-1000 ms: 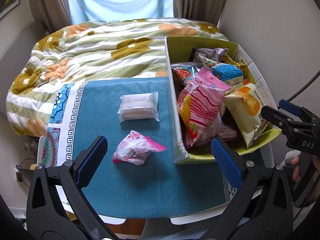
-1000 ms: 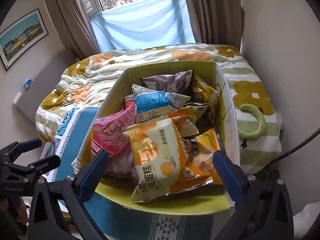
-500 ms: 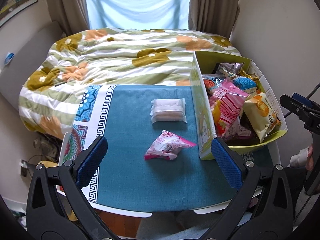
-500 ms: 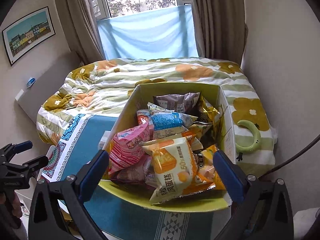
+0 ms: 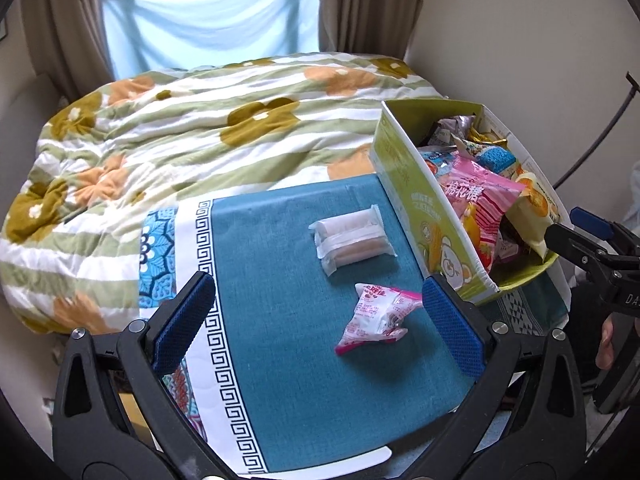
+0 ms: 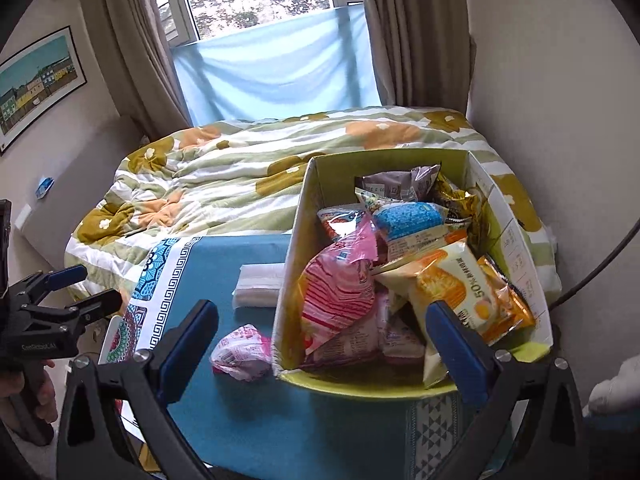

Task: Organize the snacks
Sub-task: 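Withdraw both tools and move toward the last two snacks on the cloth, then grasp the white wrapped pastry with the left tool while the right tool grasps the pink-white bag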

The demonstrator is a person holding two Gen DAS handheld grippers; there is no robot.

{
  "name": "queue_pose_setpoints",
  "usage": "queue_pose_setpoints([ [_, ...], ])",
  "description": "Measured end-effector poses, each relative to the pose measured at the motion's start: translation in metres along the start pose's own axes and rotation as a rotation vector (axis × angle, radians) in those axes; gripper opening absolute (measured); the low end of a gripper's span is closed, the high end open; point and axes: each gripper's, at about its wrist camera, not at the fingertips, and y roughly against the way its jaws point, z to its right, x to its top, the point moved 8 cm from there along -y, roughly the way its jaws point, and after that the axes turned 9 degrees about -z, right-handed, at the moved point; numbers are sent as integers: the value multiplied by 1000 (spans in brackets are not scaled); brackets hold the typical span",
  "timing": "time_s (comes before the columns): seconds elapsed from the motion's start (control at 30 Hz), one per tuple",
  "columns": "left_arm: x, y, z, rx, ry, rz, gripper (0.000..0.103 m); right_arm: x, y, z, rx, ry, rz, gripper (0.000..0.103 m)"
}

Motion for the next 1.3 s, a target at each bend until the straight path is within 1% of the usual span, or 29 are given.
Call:
queue_pose_setpoints([
  [0.17,18,-35,-12,-85,-140,-65,102,-12,-14,-17,-64,-154,-13,103],
  [0.23,25,-49,-13,-113,-207,-81,103,-19,-17,-22,-107,-200,-13,103],
  [0.4,44,-93,3,-167,-388,-130,102,-54,-26,-32,-177,-335,-33,103],
  [0.5,53,-128,20,-184,-503,-166,103,-77,-40,-39,-190,-394,-73,103],
  [0.6,54,-169,41,-202,-618,-211,103,-97,-62,-46,-194,-413,-121,103],
  [0.67,53,-193,51,-190,-675,-233,101,-105,-79,-50,-186,-419,-147,103],
  [0.73,51,-209,60,-202,-716,-250,100,-111,-92,-54,-176,-420,-157,103],
  [0.83,47,-229,66,-190,-761,-267,99,-113,-112,-59,-169,-414,-176,103],
  [0.87,47,-234,67,-186,-766,-274,95,-114,-118,-60,-165,-417,-184,103],
  [0.9,46,-239,67,-194,-765,-285,84,-114,-123,-62,-161,-419,-185,103],
  [0.97,43,-245,68,-230,-756,-309,79,-113,-132,-64,-152,-421,-190,103],
  [1.07,40,-245,66,-237,-758,-287,76,-108,-142,-69,-138,-414,-187,103],
  [1.2,35,-243,54,-218,-739,-284,69,-104,-153,-80,-130,-383,-190,103],
  [1.3,31,-240,39,-190,-709,-289,68,-101,-160,-85,-131,-364,-191,103],
])
